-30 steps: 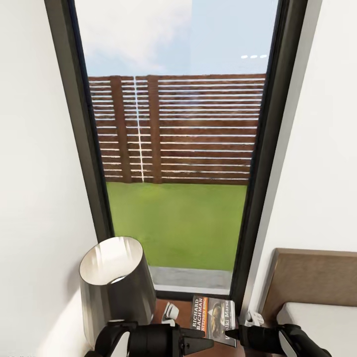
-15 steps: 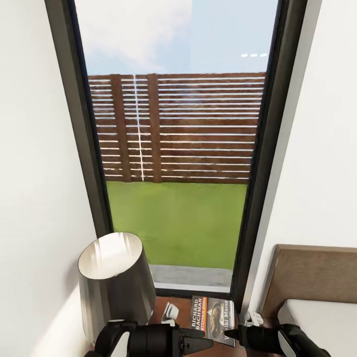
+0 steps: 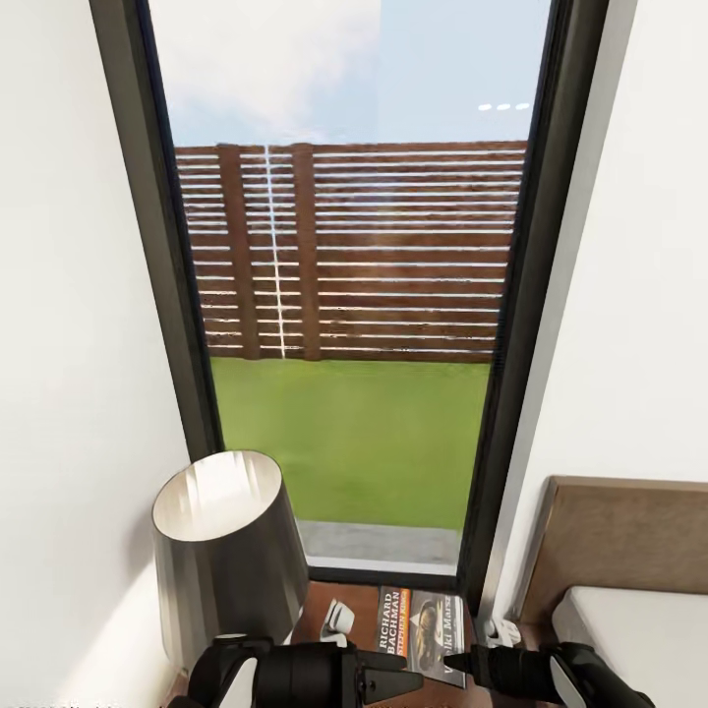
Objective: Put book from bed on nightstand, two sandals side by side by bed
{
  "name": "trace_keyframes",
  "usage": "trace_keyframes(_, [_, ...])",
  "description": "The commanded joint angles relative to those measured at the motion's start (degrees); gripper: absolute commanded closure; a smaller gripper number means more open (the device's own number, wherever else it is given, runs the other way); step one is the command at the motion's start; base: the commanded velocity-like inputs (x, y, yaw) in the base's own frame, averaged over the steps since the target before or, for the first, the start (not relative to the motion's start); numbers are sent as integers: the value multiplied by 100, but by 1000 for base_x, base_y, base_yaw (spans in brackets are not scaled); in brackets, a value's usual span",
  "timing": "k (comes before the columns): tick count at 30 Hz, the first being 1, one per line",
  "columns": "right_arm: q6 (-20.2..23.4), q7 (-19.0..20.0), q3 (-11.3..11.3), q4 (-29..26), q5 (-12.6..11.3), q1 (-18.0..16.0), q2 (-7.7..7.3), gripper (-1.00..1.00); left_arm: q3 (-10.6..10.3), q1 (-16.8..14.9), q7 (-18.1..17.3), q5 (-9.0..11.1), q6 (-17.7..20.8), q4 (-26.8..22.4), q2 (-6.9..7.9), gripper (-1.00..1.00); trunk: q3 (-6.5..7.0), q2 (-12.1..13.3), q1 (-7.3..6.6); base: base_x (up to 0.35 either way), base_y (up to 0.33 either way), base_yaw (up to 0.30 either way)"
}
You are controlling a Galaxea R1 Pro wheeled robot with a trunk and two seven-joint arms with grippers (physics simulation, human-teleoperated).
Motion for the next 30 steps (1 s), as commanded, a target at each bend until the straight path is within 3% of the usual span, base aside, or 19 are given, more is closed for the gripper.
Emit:
trace_keyframes(1, [44,32,-49,-6,32,-4,3,100,-1,-4,1,25,34,0,0,-100,-25,-45,22,0,0,0])
trace_keyframes(13, [44,32,-49,-6,32,-4,3,100,-1,-4,-7,19,34,1,0,-100,-43,-85,44,0,0,0])
trace_keyframes(30, [44,38,-54,-6,32,-4,0,100,-1,4,-5,16,32,2,0,-100,-348,-767,418,0,0,0])
